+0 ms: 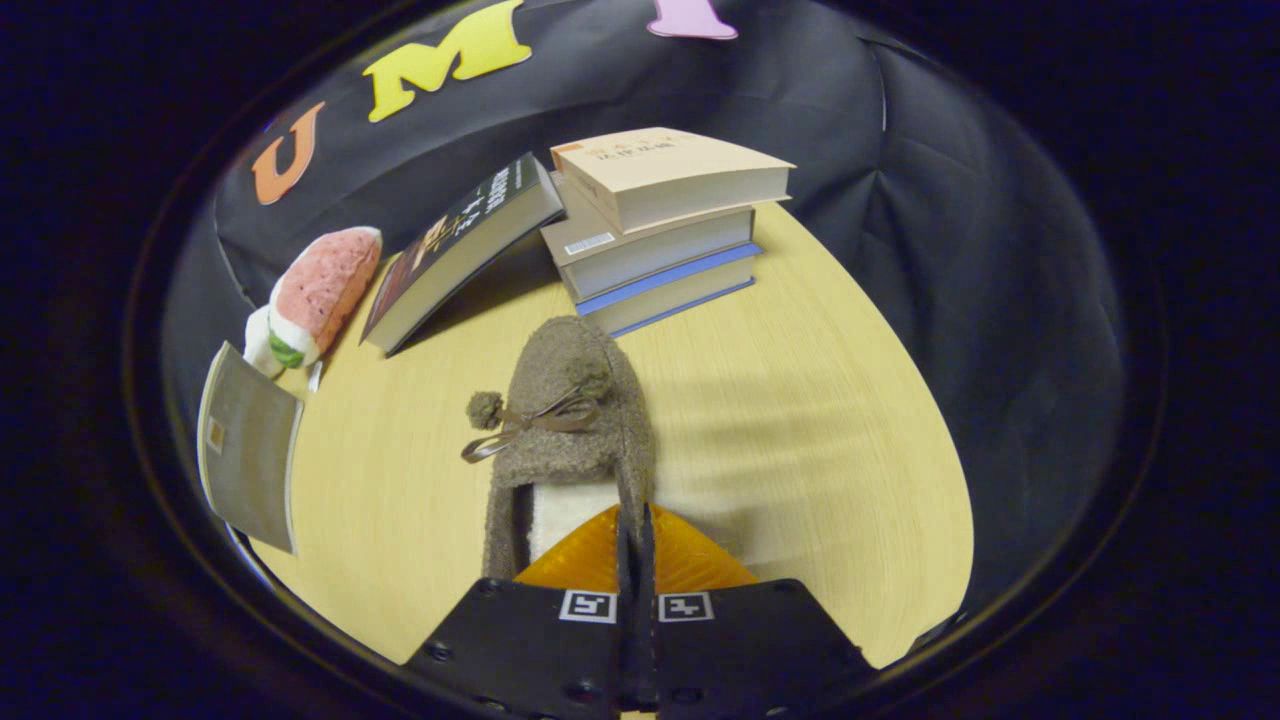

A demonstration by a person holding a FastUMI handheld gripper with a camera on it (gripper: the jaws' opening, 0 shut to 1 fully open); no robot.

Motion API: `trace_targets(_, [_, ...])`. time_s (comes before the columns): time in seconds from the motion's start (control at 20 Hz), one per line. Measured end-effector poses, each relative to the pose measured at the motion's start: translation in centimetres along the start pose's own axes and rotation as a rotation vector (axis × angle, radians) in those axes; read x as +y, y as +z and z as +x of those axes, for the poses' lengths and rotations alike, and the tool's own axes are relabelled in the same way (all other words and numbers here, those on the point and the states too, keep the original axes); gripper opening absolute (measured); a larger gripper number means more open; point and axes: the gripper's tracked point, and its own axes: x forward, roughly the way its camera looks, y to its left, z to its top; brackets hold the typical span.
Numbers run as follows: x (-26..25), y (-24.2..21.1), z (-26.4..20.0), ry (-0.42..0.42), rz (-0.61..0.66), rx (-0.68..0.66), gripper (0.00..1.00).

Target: Open the storage box then place both shoes into the box .Put the left shoe in first, then the right shoe, with the right side of both shoes facing outward in a uniform manner.

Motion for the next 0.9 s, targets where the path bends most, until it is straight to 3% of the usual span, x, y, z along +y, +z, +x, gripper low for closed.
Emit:
trace_targets(0.25, [0.3, 0.0, -0.3, 0.056, 0.200, 0.027, 0.00])
trace_targets(0.45, [0.9, -0.2, -1.4, 0.082, 0.289, 0.030, 0.00])
trace_targets(0.9, [6.2, 1.1, -10.0, 0.079, 0.331, -0.071, 0.00])
